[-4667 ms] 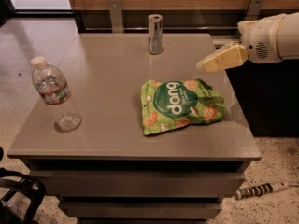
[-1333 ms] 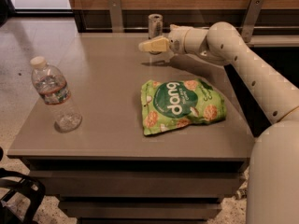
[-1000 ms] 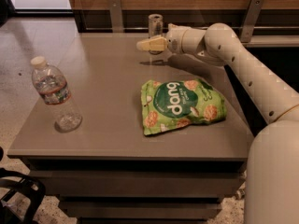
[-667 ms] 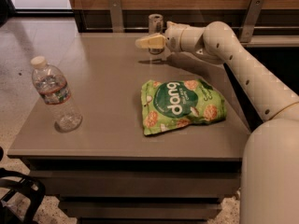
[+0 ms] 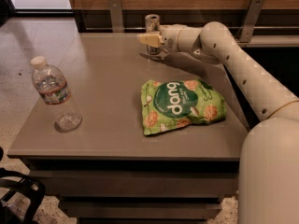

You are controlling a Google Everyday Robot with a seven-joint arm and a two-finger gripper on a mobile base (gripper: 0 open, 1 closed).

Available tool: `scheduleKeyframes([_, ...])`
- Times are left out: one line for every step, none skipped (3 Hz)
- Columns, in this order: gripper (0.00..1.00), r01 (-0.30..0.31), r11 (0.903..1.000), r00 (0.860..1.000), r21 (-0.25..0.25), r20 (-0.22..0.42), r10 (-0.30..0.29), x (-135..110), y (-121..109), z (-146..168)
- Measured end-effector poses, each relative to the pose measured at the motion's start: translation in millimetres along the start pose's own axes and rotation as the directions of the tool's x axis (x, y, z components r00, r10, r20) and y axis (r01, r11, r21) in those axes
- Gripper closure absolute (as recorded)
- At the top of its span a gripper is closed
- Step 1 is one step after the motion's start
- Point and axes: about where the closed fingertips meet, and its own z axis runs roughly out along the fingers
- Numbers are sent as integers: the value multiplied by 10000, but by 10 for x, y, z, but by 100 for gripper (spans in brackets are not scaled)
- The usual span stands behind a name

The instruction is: Knock redbull can over

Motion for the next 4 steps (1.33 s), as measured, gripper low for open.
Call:
scheduleKeyframes([64, -9, 10000, 10000, -47, -4, 9, 6, 23, 28])
scheduleKeyframes([86, -16, 10000, 10000, -89, -8, 16, 10, 44, 53])
scheduleKeyframes([100, -23, 9999, 10000, -132, -12, 23, 15, 66, 78])
scheduleKeyframes([100, -24, 9999, 10000, -134, -12, 23, 15, 67, 79])
